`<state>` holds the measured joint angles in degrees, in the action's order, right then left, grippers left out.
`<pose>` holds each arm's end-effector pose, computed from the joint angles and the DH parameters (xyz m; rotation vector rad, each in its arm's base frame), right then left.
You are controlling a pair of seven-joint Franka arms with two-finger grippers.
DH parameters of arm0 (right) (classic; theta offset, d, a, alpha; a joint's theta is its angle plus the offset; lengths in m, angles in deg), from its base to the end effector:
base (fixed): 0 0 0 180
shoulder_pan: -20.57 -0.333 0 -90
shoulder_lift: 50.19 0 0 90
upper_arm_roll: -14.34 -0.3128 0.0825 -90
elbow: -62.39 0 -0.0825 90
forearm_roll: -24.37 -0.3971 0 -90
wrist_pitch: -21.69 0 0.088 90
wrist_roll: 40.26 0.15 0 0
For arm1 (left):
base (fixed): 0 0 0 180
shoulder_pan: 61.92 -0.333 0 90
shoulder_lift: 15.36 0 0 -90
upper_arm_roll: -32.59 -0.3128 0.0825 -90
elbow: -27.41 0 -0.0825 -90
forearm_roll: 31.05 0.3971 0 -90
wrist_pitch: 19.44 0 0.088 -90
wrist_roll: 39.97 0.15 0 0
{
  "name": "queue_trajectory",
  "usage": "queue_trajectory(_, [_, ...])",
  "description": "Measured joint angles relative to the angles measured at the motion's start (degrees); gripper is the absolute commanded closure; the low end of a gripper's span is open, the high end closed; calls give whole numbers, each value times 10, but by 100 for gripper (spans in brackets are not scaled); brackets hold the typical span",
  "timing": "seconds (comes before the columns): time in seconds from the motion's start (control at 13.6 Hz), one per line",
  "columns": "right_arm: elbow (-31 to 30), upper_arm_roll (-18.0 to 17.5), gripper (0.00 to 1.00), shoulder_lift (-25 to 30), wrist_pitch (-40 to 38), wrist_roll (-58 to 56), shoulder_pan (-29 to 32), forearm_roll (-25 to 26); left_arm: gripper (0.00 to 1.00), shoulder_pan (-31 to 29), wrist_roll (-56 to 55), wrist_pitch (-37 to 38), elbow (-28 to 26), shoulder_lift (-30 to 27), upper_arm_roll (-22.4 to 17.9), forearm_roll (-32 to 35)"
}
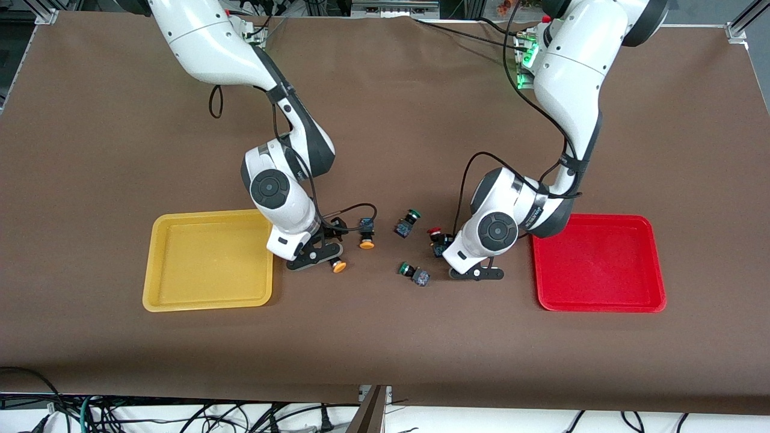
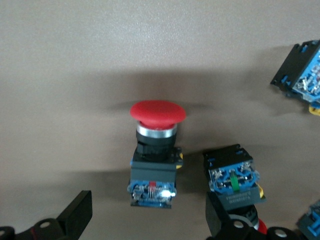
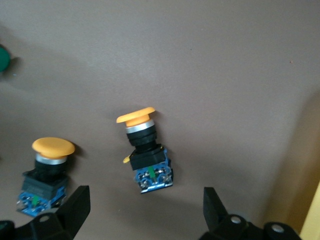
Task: Place red and yellow buttons in trays
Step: 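Grasp the red button with the left gripper while the right gripper grasps yellow, then carry the red button to the red tray while the right gripper carries yellow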
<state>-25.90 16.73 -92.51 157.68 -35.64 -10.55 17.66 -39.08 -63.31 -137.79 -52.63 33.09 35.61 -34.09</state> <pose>0.6350 0.3574 0.1723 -3.0095 -0.5361 -0.1139 0.6403 -0.3104 0.1339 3.1224 -0.0006 -0.3063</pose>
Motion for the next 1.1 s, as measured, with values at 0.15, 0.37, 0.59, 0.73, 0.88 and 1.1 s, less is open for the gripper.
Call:
queue_trajectory(0.15, [0, 1, 0, -12, 14, -3, 0, 2, 12, 1, 1, -11, -7, 0, 0, 0])
queue_trajectory(0.37, [1, 0, 0, -26, 41, -4, -1, 9, 0, 1, 4, -19, -11, 0, 0, 0])
queue_trajectory(0.59, [2, 0, 0, -42, 75, -6, -1, 9, 0, -4, 14, -21, -11, 0, -3, 0])
queue_trajectory(0.73, [4, 0, 0, -49, 79, -6, -1, 9, 0, -10, 21, -23, -11, 0, -6, 0])
queue_trajectory(0.88, [4, 0, 0, -52, 81, -5, -1, 9, 0, -16, 24, -26, -11, 0, -6, 0])
queue_trajectory(1.1, [5, 0, 9, -53, 81, -4, -1, 9, 59, -15, 25, -33, -11, 2, -5, 0])
